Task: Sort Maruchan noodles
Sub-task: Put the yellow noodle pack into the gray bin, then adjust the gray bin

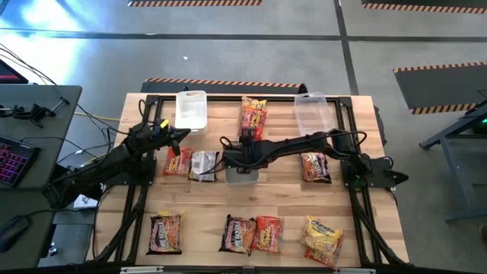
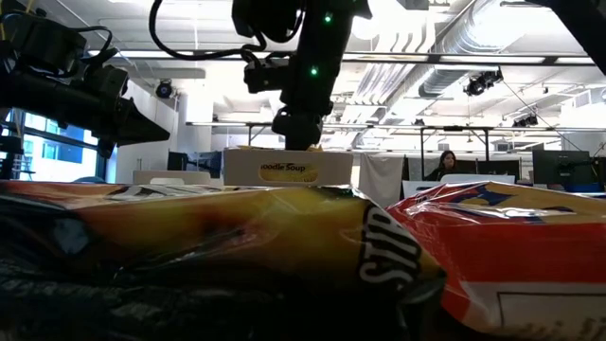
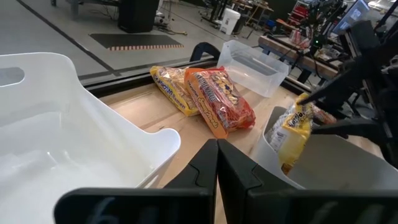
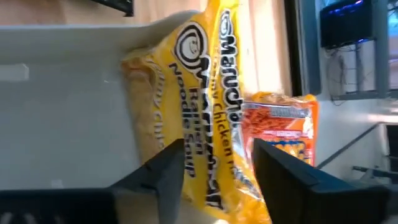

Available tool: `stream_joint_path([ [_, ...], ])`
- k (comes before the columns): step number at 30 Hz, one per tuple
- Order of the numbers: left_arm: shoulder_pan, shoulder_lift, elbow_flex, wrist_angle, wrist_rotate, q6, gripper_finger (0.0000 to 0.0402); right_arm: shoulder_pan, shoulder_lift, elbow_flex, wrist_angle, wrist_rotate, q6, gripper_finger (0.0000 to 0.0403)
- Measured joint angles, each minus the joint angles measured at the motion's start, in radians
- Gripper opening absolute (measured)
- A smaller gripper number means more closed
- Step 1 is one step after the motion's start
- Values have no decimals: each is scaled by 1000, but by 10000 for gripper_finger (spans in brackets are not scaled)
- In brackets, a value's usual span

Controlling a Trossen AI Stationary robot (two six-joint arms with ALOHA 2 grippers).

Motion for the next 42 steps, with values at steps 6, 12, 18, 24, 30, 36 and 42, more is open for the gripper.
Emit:
stream_joint_path([
  [6,0,0,0,0,0,0,0,0,1,44,-52,18,-38,199],
  [12,0,0,0,0,0,0,0,-9,0,193,-390,-11,31,177],
  [18,0,0,0,0,0,12,0,-47,-4,196,-368,-329,-15,61],
  [24,-1,0,0,1,6,11,0,-89,-5,134,-282,-501,-75,23],
  [30,-1,0,0,1,7,12,0,-125,-5,88,-279,-515,-59,4],
  [36,-1,0,0,1,7,13,0,-135,-6,82,-282,-517,-17,3],
  [42,-1,0,0,1,7,13,0,-135,-6,82,-311,-513,34,1],
])
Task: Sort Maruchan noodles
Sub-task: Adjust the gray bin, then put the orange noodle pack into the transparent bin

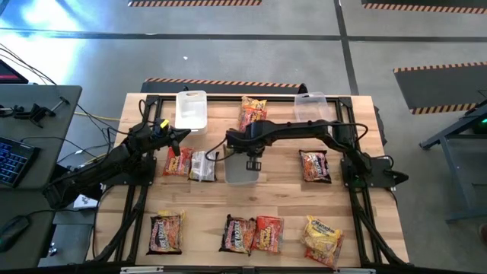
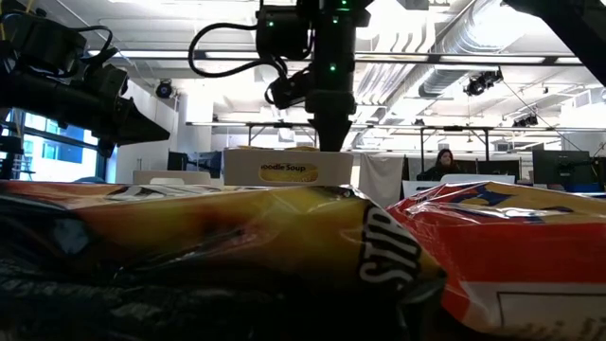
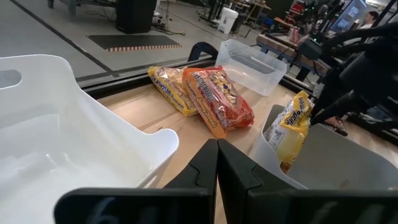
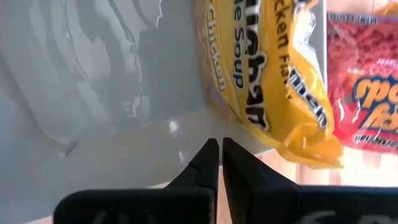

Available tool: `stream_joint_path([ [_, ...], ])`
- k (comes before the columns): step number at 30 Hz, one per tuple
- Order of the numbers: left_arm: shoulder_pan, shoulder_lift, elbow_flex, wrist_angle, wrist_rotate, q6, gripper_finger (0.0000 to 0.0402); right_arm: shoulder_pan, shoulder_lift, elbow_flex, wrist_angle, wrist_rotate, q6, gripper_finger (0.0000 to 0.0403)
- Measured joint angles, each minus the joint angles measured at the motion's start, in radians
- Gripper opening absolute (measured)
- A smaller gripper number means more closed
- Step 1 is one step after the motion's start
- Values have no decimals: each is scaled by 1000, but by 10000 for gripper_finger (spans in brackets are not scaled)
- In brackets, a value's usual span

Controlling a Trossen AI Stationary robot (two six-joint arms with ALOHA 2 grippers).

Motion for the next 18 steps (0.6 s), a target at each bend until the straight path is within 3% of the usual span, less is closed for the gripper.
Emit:
stream_joint_path([
  [11,0,0,0,0,0,0,0,6,0,7,-50,15,44,0],
  [18,0,0,0,0,1,0,0,38,-37,55,-119,102,9,0],
])
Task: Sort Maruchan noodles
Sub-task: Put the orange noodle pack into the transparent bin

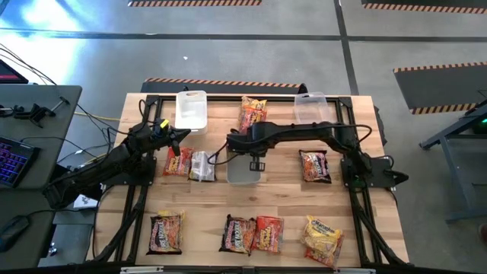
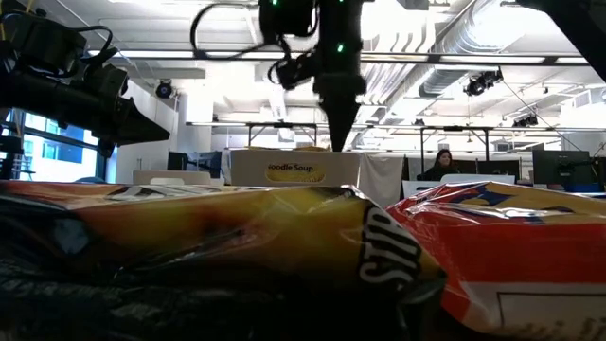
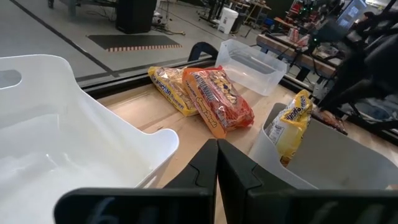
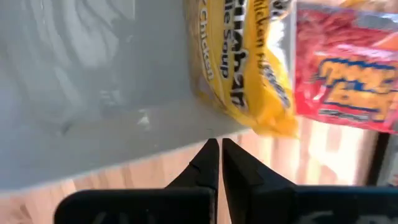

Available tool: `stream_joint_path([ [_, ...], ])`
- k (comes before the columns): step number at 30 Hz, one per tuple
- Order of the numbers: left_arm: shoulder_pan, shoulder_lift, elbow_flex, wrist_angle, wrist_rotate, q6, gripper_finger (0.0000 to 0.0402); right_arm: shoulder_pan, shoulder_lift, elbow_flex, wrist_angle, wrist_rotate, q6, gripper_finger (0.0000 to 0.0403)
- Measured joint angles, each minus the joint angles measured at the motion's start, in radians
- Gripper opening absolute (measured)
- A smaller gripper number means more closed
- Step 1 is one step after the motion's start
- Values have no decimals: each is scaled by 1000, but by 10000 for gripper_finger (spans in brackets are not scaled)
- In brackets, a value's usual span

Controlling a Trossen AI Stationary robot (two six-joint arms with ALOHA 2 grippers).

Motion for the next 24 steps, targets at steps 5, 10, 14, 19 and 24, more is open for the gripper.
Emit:
stream_joint_path([
  [5,-1,0,0,19,103,32,0,10,-102,-90,90,1,33,0],
  [10,-18,0,0,24,174,56,0,10,-248,-375,435,-76,14,0],
  [14,-52,0,0,24,174,94,0,11,-376,-643,780,-92,11,0],
  [19,-94,2,0,34,156,104,0,7,-539,-927,1195,-82,10,0],
  [24,-120,36,0,100,103,45,0,-31,-654,-1125,1488,-89,8,0],
])
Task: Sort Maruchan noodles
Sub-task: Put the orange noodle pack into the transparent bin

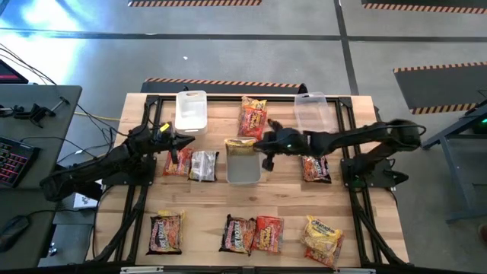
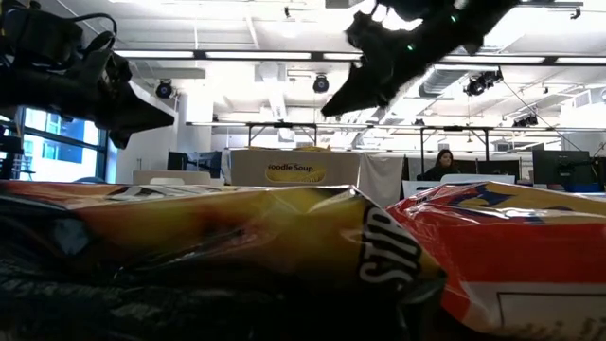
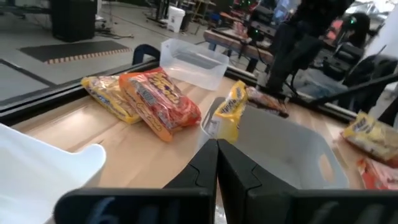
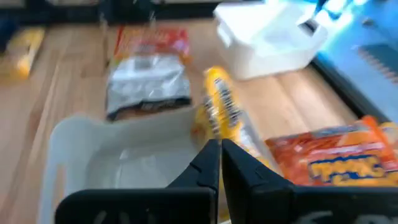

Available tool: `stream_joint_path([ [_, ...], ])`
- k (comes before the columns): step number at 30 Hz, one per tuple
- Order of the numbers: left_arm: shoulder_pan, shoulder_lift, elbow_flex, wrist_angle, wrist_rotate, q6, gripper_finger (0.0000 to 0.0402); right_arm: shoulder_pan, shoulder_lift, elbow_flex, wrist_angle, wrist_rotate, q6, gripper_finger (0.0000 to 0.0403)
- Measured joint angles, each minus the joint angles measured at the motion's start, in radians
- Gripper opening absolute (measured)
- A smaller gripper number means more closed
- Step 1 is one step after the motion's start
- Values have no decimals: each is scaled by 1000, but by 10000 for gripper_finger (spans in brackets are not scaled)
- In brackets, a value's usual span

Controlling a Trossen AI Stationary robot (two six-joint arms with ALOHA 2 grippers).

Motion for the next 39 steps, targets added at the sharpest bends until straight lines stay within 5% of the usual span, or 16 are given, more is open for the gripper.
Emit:
stream_joint_path([
  [11,-8,182,0,193,-133,-53,0,-254,26,-129,95,-14,369,20],
  [19,-8,308,0,305,-245,88,0,-414,198,-57,96,-157,623,178],
  [25,17,348,0,316,-266,129,0,-469,339,11,134,-282,664,288],
  [39,44,355,0,312,-263,132,0,-469,464,48,314,-431,692,297],
])
